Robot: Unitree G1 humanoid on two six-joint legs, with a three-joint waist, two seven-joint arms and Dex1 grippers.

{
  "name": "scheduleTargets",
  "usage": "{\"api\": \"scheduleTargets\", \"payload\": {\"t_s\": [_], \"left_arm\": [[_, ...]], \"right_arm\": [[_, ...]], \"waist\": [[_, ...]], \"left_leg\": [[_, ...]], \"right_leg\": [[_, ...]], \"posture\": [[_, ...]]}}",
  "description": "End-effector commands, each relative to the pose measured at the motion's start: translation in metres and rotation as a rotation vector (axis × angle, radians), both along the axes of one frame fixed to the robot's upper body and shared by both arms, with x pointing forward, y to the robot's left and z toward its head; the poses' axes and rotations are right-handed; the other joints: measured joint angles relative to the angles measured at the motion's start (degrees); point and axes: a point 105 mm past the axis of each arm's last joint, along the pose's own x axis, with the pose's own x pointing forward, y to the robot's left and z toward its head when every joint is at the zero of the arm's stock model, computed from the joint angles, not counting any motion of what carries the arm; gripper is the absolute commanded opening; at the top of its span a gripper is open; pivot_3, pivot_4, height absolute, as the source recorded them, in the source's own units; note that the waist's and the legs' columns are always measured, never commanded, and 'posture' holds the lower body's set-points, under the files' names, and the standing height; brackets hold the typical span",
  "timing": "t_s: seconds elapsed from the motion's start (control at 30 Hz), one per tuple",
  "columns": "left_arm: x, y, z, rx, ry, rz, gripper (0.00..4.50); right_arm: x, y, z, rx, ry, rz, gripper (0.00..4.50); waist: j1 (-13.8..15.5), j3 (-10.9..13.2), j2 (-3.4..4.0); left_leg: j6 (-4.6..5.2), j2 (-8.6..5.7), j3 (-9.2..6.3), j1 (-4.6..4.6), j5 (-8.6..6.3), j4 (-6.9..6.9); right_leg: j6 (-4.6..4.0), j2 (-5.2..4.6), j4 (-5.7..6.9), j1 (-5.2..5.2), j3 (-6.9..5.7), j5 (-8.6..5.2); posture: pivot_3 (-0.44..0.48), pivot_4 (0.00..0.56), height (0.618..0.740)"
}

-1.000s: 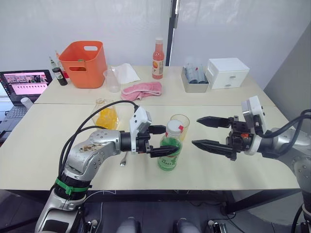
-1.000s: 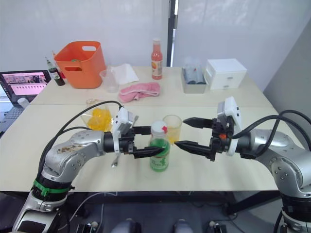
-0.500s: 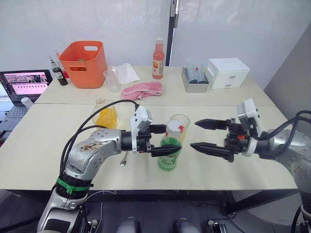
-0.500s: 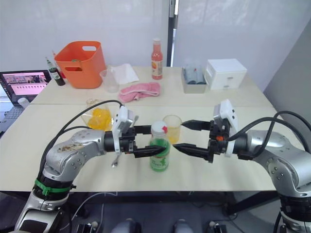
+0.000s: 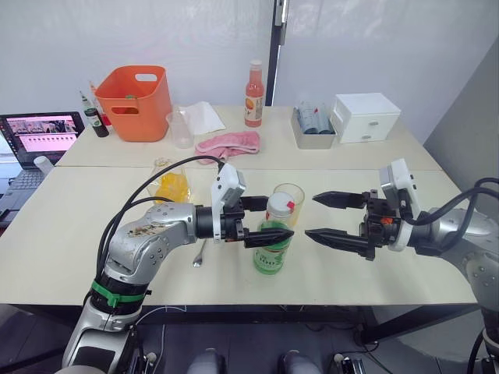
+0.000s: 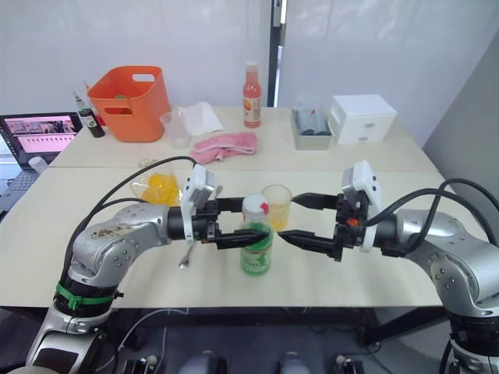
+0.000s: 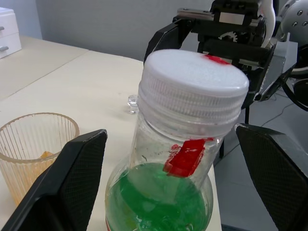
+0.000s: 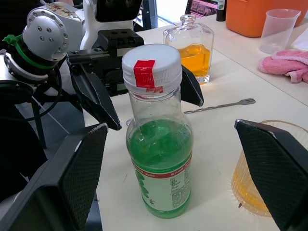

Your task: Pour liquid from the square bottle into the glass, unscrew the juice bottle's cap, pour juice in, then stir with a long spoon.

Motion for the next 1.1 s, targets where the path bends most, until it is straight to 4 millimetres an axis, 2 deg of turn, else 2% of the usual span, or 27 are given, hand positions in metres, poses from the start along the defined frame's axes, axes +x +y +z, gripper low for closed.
{"api": "scheduleTargets", "payload": {"t_s": [0.03,0.2,0.27,0.63,0.77,1.1], "left_arm": [[-0.003,0.0,0.012,-0.026,-0.034,-0.012,3.31],[-0.004,0.0,0.011,-0.026,-0.028,-0.013,1.75],[-0.004,0.001,0.009,-0.023,-0.03,-0.016,1.55],[0.0,0.015,0.008,0.023,-0.203,-0.099,1.5],[0.01,0.02,0.006,0.047,-0.271,-0.127,1.5],[0.028,0.019,0.009,0.102,-0.304,-0.128,1.5]], "right_arm": [[-0.003,0.001,0.007,0.002,-0.045,0.005,4.5],[-0.003,0.001,0.007,0.001,-0.045,0.004,4.5],[-0.003,0.001,0.007,0.001,-0.046,0.003,4.5],[0.0,0.01,0.014,0.009,-0.076,0.02,4.5],[0.004,0.023,0.022,0.0,-0.113,0.052,4.5],[0.005,0.054,0.035,-0.004,-0.155,0.138,4.5]], "waist": [[0.0,0.0,0.0],[0.0,0.0,0.0],[0.1,0.0,0.0],[0.1,0.0,0.0],[-0.1,0.0,0.01],[0.0,0.0,0.01]], "left_leg": [[0.0,0.0,0.0,0.0,0.0,0.0],[0.0,0.0,0.0,0.0,0.0,0.0],[0.0,-0.01,0.0,-0.01,0.0,-0.01],[0.0,0.0,0.03,0.0,0.0,0.0],[0.0,0.02,0.04,0.02,0.0,0.01],[0.01,0.02,0.02,-0.02,0.01,0.09]], "right_leg": [[0.0,0.0,0.0,0.0,0.0,0.0],[0.0,0.0,0.0,0.0,0.0,0.0],[0.01,0.0,-0.01,-0.01,0.0,0.0],[0.0,0.01,0.0,-0.01,0.0,0.0],[0.0,0.04,0.02,-0.01,0.0,0.0],[0.02,0.03,0.06,-0.01,-0.01,0.01]], "posture": [[0.0,0.15,0.715],[0.0,0.15,0.715],[0.0,0.15,0.715],[0.0,0.15,0.715],[0.0,0.15,0.715],[0.0,0.15,0.715]]}}
